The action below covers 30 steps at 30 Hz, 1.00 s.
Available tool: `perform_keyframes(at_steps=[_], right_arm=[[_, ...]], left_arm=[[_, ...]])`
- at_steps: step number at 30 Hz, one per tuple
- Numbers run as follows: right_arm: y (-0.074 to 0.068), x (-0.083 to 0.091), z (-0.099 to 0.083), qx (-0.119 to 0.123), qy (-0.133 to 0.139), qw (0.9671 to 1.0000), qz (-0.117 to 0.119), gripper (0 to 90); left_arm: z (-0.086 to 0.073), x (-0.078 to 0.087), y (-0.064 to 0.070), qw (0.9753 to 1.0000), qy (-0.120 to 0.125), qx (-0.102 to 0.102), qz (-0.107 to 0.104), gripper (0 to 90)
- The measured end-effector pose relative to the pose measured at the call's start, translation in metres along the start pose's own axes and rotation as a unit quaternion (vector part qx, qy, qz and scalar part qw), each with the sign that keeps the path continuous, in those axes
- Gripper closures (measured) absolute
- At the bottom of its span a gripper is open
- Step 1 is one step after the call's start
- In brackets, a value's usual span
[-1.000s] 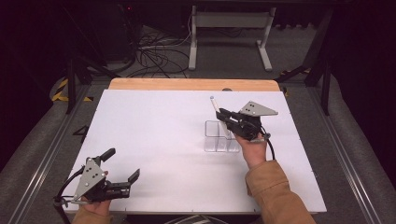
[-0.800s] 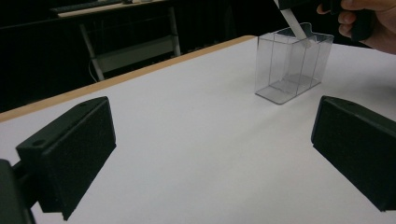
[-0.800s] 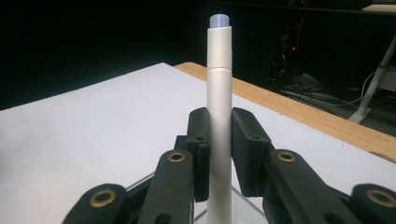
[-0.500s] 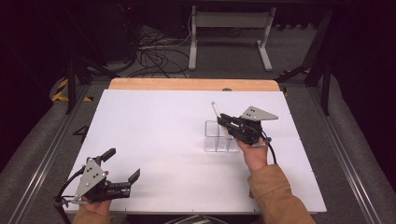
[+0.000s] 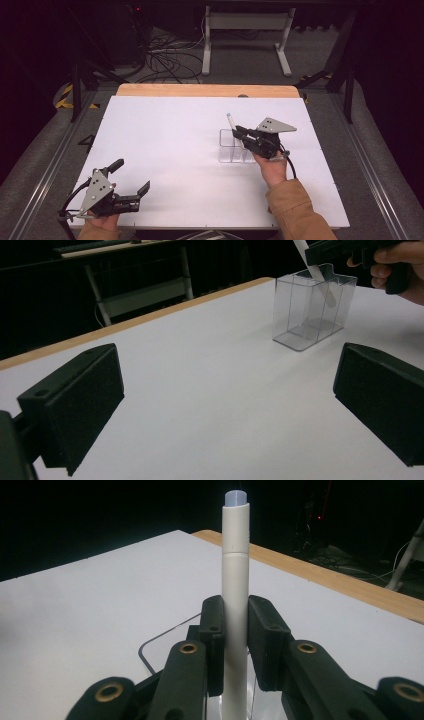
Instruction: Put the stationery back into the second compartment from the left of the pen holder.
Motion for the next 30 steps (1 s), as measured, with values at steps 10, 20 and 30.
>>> perform_keyframes(at_steps=[10,20,30], right_arm=[[0.003,0.001,0.000,-0.018,0.002,0.9998,0.009,61.8],[-0.005,0.016,0.015,0.007,0.019,0.9998,0.002,27.0],[-0.015,0.034,0.040,0.028,0.030,0.9990,0.017,16.8]], left_arm=[[0.000,0.000,0.000,1.0000,0.000,-0.001,-0.001,0.6],[0.000,0.000,0.000,1.0000,-0.003,-0.002,0.000,0.6],[0.000,0.000,0.000,1.0000,-0.001,0.002,0.001,0.6]])
Point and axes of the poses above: each handheld gripper's, and its own axes: x roughly backward along the jaws, z roughly out of its top, y roughly to its right, the point moved 2 cm from there along -x, roughly forward along the jaws, and after that the axes turned 14 degrees about -z, right-handed, at the moved point
